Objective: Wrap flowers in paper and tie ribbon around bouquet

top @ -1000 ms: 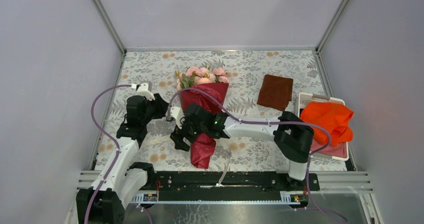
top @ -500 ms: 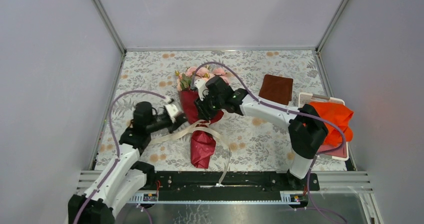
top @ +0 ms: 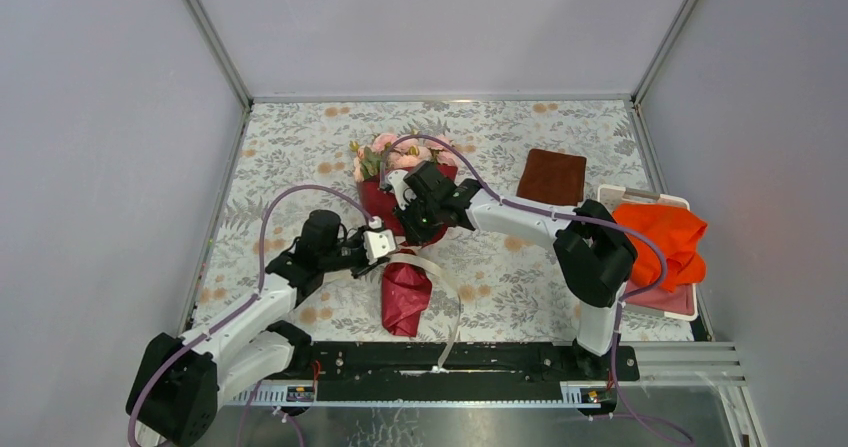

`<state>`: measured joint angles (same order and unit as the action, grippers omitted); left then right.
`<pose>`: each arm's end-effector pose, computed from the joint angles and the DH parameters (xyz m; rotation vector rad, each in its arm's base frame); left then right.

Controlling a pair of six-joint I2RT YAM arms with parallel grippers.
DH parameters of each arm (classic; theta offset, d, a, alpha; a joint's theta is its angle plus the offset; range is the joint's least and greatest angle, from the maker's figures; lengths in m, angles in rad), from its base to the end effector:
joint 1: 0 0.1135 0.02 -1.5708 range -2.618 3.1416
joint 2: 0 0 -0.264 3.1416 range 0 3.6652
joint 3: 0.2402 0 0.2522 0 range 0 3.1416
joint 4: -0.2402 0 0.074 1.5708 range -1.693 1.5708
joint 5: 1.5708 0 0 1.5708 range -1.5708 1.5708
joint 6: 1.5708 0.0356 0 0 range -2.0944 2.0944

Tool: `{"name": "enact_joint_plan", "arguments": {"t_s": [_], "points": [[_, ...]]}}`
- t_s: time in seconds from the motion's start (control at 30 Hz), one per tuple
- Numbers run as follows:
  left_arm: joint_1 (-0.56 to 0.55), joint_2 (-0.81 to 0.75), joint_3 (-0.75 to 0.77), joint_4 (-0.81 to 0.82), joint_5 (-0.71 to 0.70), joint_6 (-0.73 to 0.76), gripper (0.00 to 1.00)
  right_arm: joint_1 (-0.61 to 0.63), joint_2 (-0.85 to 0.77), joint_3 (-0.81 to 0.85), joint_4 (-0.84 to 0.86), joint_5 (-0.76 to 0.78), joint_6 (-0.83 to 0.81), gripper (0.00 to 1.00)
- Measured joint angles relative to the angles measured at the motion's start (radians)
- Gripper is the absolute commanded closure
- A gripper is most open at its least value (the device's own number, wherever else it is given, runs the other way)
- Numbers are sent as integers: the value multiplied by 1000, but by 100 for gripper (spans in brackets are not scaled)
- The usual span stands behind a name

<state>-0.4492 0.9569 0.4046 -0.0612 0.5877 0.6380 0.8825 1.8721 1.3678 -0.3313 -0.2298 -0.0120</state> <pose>0.1650 -0.1014 0.1922 1.3608 1.6177 -0.5270 0.2572 0.3254 0.2192 -1.1754 2.1949 0.6642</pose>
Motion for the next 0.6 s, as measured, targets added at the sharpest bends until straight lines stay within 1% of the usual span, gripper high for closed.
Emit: {"name": "enact_joint_plan", "arguments": {"t_s": [0.07, 0.23, 0.37, 0.43, 0.5, 0.6], "points": [[0, 0, -10, 0, -2, 26, 61, 0, 0, 0, 0, -2, 5, 95], [0, 20, -16, -2, 6, 70, 53, 0, -3, 0, 1, -34, 29, 100], [2, 15, 3, -42, 42, 111, 50, 0, -21, -3, 6, -61, 52, 100], [11, 10, 30, -85, 78, 135, 50, -1, -41, -14, 16, -74, 65, 100], [19, 6, 64, -135, 125, 165, 53, -4, -66, -34, 34, -87, 80, 100], [19, 7, 78, -169, 171, 195, 57, -12, -97, -63, 57, -119, 106, 100]]}}
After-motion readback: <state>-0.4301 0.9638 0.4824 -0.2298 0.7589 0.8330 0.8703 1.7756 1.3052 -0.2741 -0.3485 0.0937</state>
